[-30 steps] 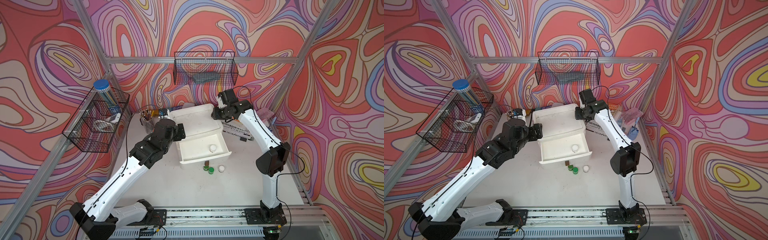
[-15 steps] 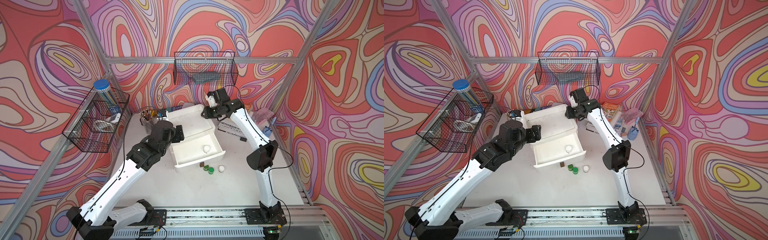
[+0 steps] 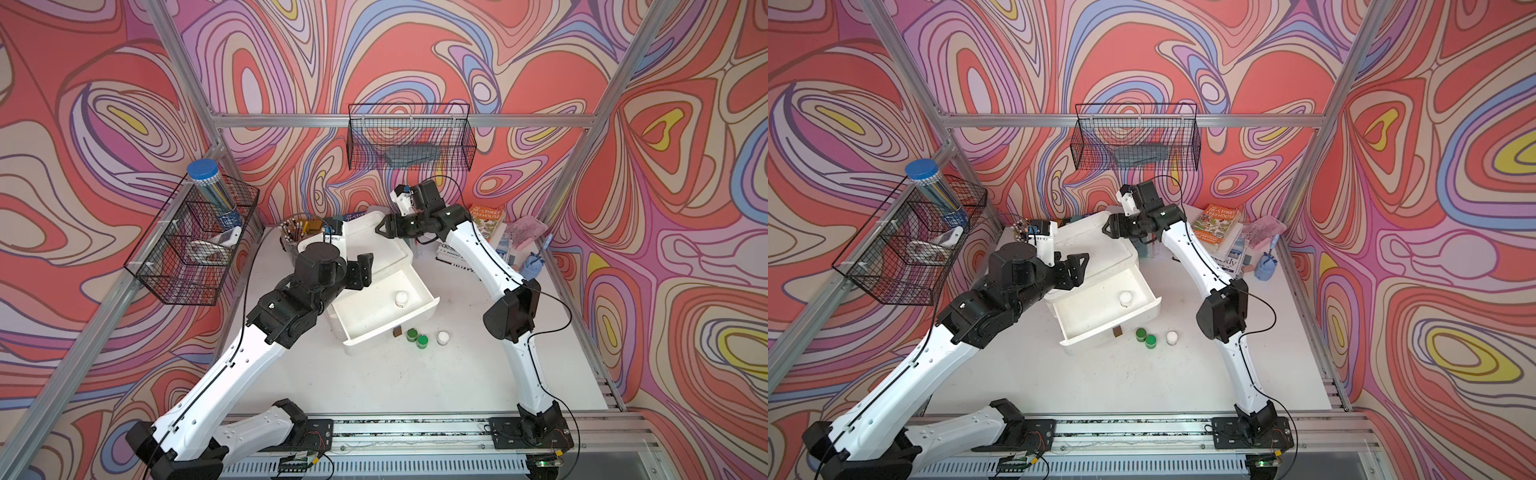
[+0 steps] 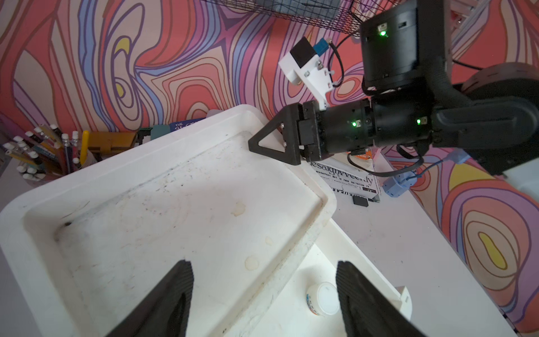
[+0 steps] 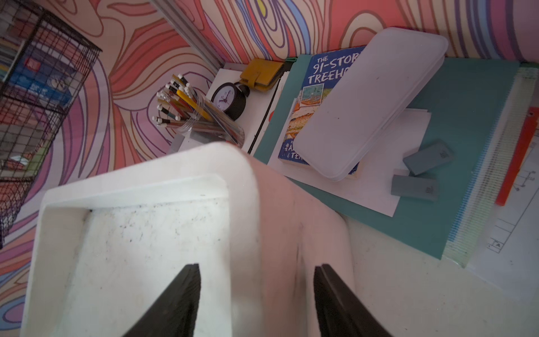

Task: Put the paint cans in the drawer according to color
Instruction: Adjust the storage box at the center of the board, then pick up the paint can at the center of the board.

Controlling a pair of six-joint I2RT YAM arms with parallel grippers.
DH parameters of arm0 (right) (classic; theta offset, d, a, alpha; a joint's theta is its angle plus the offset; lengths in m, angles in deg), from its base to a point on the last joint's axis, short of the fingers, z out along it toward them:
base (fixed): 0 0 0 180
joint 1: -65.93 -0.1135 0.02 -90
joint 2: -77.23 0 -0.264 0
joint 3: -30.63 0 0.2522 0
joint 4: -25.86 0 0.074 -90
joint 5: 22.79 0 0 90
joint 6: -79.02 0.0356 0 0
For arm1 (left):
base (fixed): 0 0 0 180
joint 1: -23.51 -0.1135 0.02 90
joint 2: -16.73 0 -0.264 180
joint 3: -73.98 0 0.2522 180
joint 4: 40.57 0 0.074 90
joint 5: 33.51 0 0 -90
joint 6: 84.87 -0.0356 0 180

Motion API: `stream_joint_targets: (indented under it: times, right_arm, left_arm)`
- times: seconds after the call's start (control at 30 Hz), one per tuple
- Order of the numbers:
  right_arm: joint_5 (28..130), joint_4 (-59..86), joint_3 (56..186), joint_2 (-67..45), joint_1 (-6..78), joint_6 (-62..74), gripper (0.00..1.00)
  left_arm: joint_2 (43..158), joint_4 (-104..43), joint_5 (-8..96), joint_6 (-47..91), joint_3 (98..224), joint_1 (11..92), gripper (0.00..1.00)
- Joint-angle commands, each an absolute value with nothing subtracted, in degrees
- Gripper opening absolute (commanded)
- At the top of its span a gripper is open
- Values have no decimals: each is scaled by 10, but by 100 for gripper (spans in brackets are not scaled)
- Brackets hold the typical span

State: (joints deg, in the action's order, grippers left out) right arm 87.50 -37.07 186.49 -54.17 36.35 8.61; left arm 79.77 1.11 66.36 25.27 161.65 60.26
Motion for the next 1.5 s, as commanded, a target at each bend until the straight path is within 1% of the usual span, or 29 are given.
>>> stream_joint_targets:
  times: [0.0,0.1,0.2,0.3,0.4,0.5,0.6,0.77,0.9,0.97,1.03,1.13,1.23,1.47]
  right_arm:
    - [799,-340,1832,-459,380,122,69]
    - [795,-330,1753,-383,433,177,70]
    - [791,-296,1612,-271,499,221,69]
    - [762,-278,1476,-151,561,233,70]
    - [736,-301,1385,-64,611,225,70]
    - [716,-340,1319,-3,639,216,70]
    - [683,-373,1265,47,644,212,70]
    - [617,-414,1188,115,649,241,71]
    - [586,-431,1139,150,652,268,71]
    - [548,-457,1114,158,655,287,71]
    - [531,-473,1081,164,669,298,71]
    - [556,-463,1020,181,693,310,71]
    - [570,-457,980,191,695,322,70]
    - [590,-452,956,198,695,330,70]
  left_arm:
    - [832,-16,622,164,1651,648,76]
    - [878,-14,599,77,1691,710,77]
    - [934,10,561,14,1738,754,78]
    - [992,48,532,-48,1789,793,78]
    - [1051,93,507,-92,1836,819,78]
    - [1105,134,483,-117,1882,831,78]
    - [1167,192,476,-137,1938,844,77]
    - [1267,290,519,-162,2025,875,77]
    - [1324,312,571,-157,2056,893,77]
    - [1353,318,595,-151,2070,899,76]
    - [1380,327,612,-145,2088,902,75]
    - [1417,333,624,-132,2108,907,75]
    - [1448,338,621,-119,2125,908,75]
    - [1497,350,656,-124,2120,910,74]
